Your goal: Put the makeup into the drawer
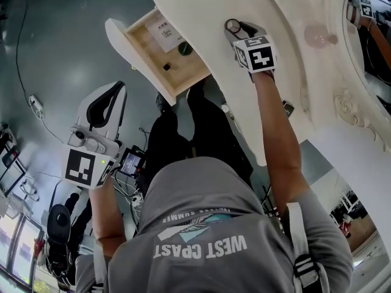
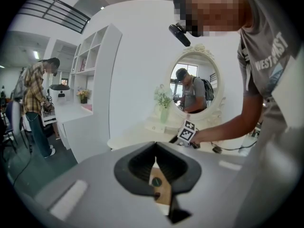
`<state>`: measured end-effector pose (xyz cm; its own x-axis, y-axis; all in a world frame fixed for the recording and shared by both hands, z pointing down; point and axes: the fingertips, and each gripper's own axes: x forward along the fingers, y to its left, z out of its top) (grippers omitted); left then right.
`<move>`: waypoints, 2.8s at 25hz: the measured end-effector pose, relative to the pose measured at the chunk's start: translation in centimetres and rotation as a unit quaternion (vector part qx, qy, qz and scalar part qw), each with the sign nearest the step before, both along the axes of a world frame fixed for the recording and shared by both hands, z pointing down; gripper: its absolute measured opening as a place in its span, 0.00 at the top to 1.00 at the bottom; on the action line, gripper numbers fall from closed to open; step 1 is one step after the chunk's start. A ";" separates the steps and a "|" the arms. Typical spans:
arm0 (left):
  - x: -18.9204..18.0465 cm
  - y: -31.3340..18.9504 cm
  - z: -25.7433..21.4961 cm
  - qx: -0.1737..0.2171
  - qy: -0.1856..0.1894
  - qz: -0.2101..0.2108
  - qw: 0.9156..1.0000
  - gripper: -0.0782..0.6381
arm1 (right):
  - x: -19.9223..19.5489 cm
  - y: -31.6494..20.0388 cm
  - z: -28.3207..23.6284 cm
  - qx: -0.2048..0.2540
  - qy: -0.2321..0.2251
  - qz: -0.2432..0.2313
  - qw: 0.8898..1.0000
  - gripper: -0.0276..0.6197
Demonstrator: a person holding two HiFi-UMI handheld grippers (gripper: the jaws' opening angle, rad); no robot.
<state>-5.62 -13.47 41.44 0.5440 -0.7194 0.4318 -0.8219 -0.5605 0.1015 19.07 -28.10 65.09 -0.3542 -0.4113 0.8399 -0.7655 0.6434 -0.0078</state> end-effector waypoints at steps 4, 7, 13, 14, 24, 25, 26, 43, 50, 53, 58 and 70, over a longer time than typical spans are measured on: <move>-0.5 -0.1 -0.1 0.001 0.004 -0.003 1.000 0.89 | -0.7 0.2 -0.5 -0.001 -0.003 -0.004 1.000 0.63; -0.9 0.1 -0.2 0.004 0.006 -0.006 1.000 0.89 | -1.6 0.4 -0.9 0.001 -0.006 -0.010 1.000 0.63; -2.1 0.6 -0.3 0.006 0.009 -0.018 1.000 0.89 | -3.9 0.8 -1.5 0.001 -0.011 -0.026 1.000 0.63; -2.3 0.8 -0.3 0.006 0.009 -0.021 1.000 0.89 | -4.4 0.9 -1.6 0.000 -0.013 -0.030 0.999 0.63; -5.2 2.6 -0.4 0.009 0.012 -0.049 0.999 0.89 | -10.1 2.8 -2.0 0.000 -0.019 -0.078 0.997 0.63; -5.5 2.8 -0.4 0.010 0.012 -0.052 0.999 0.89 | -10.6 3.0 -2.1 -0.001 -0.019 -0.083 0.996 0.63; -5.8 3.0 -0.5 0.010 0.012 -0.054 0.998 0.89 | -11.2 3.3 -2.1 -0.002 -0.020 -0.088 0.996 0.63; -10.3 7.3 -0.3 0.009 0.013 -0.106 0.994 0.89 | -20.5 7.9 -1.2 -0.015 -0.021 -0.177 0.984 0.63; -12.4 8.1 1.1 0.000 0.022 -0.121 0.992 0.89 | -23.5 9.6 2.6 -0.058 -0.006 -0.200 0.978 0.63; -13.1 8.8 1.5 -0.001 0.025 -0.128 0.991 0.89 | -24.1 10.1 4.1 -0.074 0.005 -0.203 0.976 0.63; -13.5 10.4 1.8 -0.005 0.023 -0.142 0.990 0.89 | -24.7 10.8 6.2 -0.095 0.020 -0.214 0.972 0.63; -16.3 10.7 5.7 -0.027 0.044 -0.165 0.985 0.89 | -25.9 10.0 12.3 -0.144 0.059 -0.218 0.964 0.63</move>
<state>-21.92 -2.76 47.17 0.3215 -0.8410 0.4352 -0.9451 -0.2565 0.2026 -6.79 -18.14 77.42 -0.3358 0.0114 0.9419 -0.4303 0.8876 -0.1641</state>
